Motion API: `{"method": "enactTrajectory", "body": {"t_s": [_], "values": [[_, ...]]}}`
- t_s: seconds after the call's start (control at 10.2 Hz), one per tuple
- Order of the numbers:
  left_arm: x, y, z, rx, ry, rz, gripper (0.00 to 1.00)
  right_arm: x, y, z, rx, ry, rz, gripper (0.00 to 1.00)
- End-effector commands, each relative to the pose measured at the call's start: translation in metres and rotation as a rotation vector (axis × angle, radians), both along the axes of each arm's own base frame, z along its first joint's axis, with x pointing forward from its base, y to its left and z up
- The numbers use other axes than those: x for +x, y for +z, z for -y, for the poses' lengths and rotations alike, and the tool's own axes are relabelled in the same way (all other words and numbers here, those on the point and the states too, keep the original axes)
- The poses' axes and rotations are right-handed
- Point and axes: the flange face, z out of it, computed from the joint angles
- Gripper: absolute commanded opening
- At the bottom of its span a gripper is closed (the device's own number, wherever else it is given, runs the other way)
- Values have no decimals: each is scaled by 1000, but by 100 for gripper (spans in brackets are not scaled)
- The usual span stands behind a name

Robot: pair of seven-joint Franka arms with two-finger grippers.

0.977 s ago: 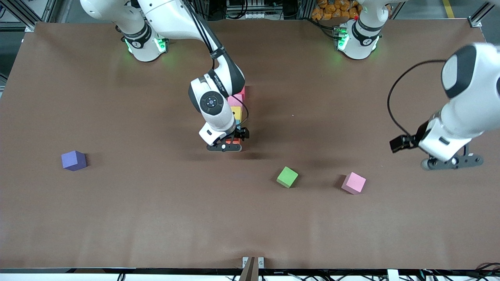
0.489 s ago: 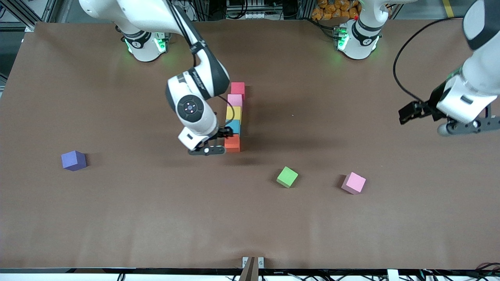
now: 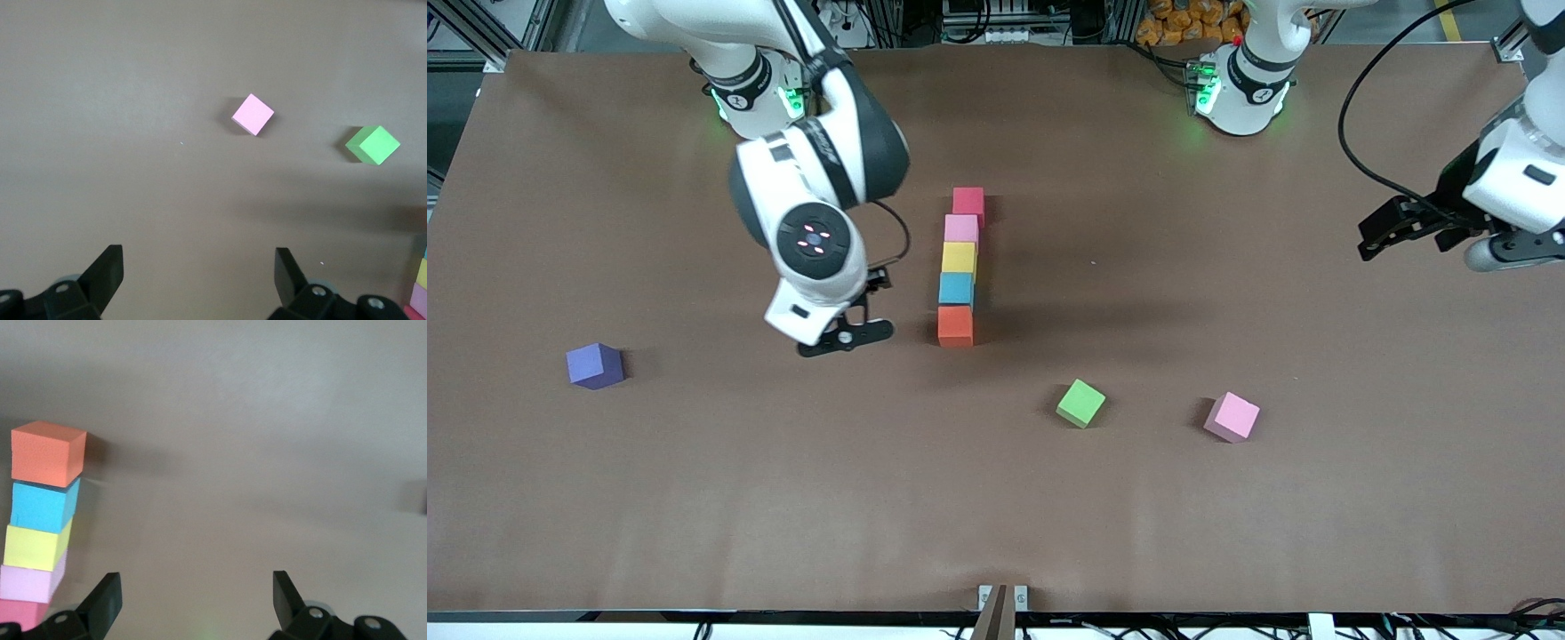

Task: Arrange blocks into number 1

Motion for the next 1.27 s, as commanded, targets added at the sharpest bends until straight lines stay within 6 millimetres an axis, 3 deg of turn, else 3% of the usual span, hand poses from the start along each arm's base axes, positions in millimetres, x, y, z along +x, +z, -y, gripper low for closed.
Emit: {"method": "enactTrajectory", "body": {"t_s": [0.0, 0.29, 0.68, 0.98, 1.17], "values": [[-2, 17, 1, -24, -17, -2, 100, -1, 86, 73, 82, -61, 73, 100], [-10, 22, 9, -4, -73, -38, 100, -4, 165, 175, 159, -292, 186, 100], [-13, 23, 8, -1, -115, -52, 100, -25, 219, 275, 176, -573, 265, 100], [-14, 24, 9, -1, -119, -51, 100, -56, 240, 309, 184, -573, 289, 100], [-15, 26, 9, -1, -122, -47, 100, -61, 244, 314, 166, -556, 280, 100]]}}
